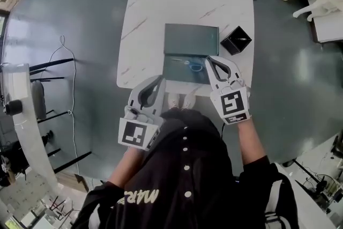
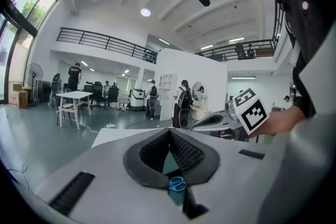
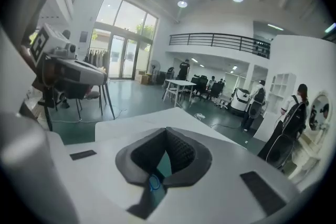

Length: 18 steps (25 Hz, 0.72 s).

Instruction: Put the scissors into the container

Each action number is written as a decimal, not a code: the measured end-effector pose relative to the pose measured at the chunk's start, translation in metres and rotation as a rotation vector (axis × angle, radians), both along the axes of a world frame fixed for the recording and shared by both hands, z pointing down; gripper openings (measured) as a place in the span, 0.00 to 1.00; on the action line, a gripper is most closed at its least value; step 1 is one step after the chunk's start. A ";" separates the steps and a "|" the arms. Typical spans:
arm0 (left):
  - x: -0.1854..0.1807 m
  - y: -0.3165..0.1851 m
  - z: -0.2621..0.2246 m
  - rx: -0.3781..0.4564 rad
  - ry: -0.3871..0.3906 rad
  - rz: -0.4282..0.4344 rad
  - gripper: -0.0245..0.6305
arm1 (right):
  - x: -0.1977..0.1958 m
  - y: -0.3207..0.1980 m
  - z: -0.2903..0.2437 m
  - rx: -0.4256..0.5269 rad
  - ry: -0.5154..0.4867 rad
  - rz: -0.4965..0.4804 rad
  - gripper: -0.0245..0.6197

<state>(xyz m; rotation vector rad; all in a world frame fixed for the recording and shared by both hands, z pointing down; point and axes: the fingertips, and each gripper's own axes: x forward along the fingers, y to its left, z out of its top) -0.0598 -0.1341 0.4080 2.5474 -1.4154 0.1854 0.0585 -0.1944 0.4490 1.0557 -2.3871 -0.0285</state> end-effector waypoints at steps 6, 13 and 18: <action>-0.003 -0.014 -0.035 0.098 0.003 0.018 0.08 | 0.029 0.004 -0.062 0.077 -0.219 0.133 0.06; -0.005 -0.027 -0.056 0.163 0.004 0.020 0.08 | 0.065 0.010 -0.103 0.194 -0.330 0.234 0.06; -0.009 -0.029 -0.063 0.186 0.000 0.005 0.08 | 0.094 0.023 -0.117 0.257 -0.394 0.319 0.06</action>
